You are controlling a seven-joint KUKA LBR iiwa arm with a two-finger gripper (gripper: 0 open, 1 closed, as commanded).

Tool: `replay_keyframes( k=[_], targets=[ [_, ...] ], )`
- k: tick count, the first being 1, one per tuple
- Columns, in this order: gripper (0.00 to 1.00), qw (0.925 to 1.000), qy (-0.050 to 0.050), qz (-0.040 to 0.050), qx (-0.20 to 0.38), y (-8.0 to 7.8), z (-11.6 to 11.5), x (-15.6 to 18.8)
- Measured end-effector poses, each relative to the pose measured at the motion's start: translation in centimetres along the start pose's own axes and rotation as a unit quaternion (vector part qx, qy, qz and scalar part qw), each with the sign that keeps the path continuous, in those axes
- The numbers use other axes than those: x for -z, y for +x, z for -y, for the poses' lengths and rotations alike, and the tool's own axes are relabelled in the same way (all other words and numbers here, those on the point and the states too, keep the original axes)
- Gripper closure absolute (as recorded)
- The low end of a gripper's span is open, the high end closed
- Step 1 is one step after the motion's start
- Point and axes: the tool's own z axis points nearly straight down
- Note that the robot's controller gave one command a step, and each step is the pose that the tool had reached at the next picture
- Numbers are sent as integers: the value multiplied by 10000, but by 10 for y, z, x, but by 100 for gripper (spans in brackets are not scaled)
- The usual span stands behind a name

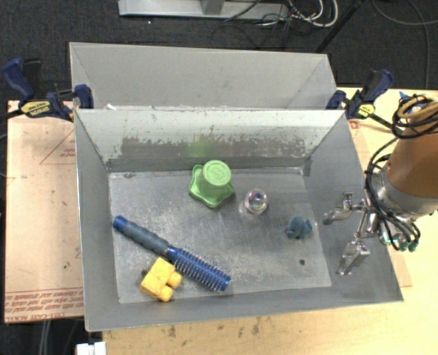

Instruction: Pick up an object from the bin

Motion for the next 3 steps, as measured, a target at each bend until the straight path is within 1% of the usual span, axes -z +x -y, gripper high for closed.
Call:
replay_keyframes(
  k=[1,2,3],
  targets=[
    [0,9996,0,50,-278,-62,-6,-112],
    [0,9996,0,52,-285,-64,-31,-81],
    [0,9976,4,41,-690,-65,-13,-83]
  ],
)
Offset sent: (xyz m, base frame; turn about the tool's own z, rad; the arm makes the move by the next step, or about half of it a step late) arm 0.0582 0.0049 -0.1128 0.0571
